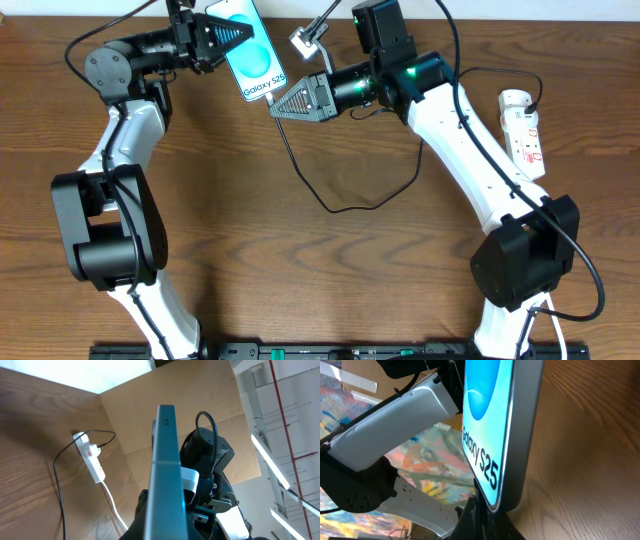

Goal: Plug charger to phone and switch on socket
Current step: 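Push the plug up into the phone's port with the right gripper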

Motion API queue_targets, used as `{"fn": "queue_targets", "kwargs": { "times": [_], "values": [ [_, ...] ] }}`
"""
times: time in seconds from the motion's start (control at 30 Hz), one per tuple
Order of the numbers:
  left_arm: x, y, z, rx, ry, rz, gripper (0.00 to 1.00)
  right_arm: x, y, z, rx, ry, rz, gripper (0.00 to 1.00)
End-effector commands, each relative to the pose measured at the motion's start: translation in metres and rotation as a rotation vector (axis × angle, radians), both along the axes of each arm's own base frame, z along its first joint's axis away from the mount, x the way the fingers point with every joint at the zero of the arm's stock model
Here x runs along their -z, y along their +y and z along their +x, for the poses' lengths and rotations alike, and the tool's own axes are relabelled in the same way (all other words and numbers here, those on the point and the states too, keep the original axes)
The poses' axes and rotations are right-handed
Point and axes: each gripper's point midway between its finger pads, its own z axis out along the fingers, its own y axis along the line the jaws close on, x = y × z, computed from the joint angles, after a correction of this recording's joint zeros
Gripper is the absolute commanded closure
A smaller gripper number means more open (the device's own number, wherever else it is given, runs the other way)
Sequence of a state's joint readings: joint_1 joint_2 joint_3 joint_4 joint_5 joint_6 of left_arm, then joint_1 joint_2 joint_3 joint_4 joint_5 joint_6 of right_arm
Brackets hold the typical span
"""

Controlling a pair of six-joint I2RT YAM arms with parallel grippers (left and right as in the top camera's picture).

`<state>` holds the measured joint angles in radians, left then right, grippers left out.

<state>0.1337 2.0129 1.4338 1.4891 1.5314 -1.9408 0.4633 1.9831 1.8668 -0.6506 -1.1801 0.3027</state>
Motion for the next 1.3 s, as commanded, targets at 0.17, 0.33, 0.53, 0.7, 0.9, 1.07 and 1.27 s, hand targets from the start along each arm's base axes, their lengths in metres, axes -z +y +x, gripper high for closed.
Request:
{"fn": "queue_targets", "kwargs": {
  "times": [0.17,0.33,0.53,0.7,0.9,1.07,1.27],
  "values": [
    [-0.0218,-0.0096,-0.018,0.042,-0.081,0.04,0.93,-0.0017,-0.0068,0.0107,0.026,-0.043,0.004,0.99],
    [-0.0217,-0.0133,-0.0191,0.05,-0.081,0.04,0.93,-0.0018,-0.0068,0.0107,0.026,-0.043,0.004,0.99],
    [-0.0217,-0.0139,-0.0193,0.052,-0.082,0.04,0.93,-0.0038,-0.0098,0.0113,0.021,-0.037,0.016,0.99],
    [-0.0217,-0.0149,-0.0196,0.054,-0.082,0.04,0.93,-0.0056,-0.015,0.0139,0.023,-0.031,0.026,0.99],
    [-0.0219,-0.0151,-0.0199,0.054,-0.085,0.041,0.93,-0.0062,-0.015,0.013,0.019,-0.029,0.03,0.99],
    [-0.0219,-0.0151,-0.0199,0.054,-0.085,0.041,0.93,-0.0078,-0.0156,0.0118,0.01,-0.025,0.039,0.99],
    [-0.0218,-0.0151,-0.0199,0.054,-0.085,0.041,0.93,-0.0079,-0.0155,0.0118,0.01,-0.025,0.039,0.99]
  ]
}}
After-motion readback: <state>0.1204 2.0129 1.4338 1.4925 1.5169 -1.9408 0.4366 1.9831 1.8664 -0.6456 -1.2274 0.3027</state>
